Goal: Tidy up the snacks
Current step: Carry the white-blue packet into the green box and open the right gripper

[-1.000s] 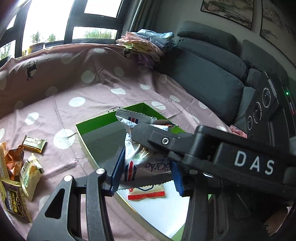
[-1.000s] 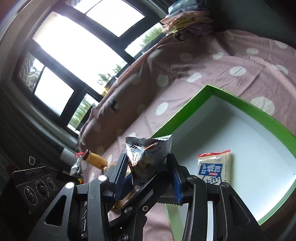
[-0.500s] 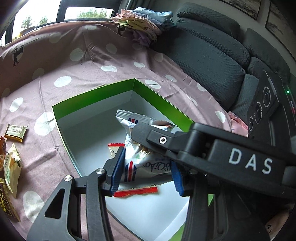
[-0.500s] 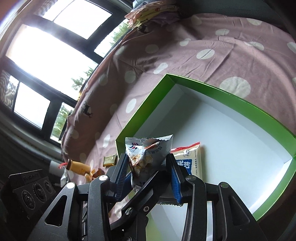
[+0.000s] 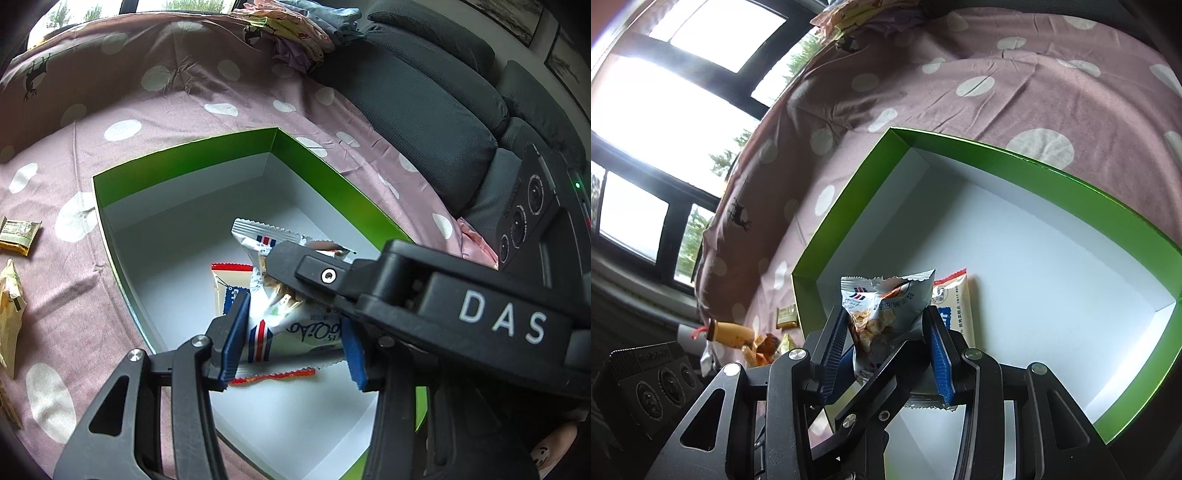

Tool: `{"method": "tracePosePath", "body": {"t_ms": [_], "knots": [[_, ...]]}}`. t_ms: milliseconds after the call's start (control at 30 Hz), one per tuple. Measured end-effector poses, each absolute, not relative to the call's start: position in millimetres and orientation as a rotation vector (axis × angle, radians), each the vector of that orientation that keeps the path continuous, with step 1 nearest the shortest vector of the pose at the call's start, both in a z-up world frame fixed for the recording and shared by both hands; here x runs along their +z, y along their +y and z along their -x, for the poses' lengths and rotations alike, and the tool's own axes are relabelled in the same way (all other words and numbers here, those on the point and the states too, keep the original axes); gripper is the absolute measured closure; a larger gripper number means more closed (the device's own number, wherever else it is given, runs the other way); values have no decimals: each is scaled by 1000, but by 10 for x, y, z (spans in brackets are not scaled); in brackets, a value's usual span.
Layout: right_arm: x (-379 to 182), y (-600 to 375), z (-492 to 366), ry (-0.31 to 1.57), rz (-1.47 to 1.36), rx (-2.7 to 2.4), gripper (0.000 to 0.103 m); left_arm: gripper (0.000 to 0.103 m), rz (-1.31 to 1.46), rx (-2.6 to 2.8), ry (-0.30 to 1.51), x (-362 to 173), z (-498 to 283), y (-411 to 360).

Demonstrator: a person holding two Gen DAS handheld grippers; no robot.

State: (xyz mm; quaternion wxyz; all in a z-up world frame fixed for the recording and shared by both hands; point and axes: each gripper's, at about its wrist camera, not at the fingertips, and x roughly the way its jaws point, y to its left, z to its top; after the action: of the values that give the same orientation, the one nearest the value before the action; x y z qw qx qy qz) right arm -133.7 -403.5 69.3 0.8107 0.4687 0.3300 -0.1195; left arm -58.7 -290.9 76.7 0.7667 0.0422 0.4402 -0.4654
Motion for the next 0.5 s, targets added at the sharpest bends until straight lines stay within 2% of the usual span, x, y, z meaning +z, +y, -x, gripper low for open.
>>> {"method": "tracePosePath", "body": {"t_ms": [100, 200, 233, 267, 300, 333, 500], "knots": [[739, -4013, 1353, 698, -980, -265, 58, 55, -68, -1013, 955, 796, 599, -2840], [824, -3982, 1386, 677, -930, -330, 57, 43, -47, -998, 920, 872, 624, -2696], [849, -3981, 1406, 664, -920, -344, 52, 36, -35, -987, 900, 910, 627, -2625], [872, -3976, 1426, 653, -914, -355, 49, 32, -18, -978, 880, 950, 625, -2544], [892, -3973, 1433, 642, -908, -362, 41, 31, -1, -969, 866, 988, 614, -2461], [916, -3961, 1445, 629, -898, -365, 39, 29, 17, -955, 860, 1021, 591, -2371], [1052, -3797, 1387, 609, -819, -359, 39, 22, 74, -826, 836, 1149, 465, -1771]]}}
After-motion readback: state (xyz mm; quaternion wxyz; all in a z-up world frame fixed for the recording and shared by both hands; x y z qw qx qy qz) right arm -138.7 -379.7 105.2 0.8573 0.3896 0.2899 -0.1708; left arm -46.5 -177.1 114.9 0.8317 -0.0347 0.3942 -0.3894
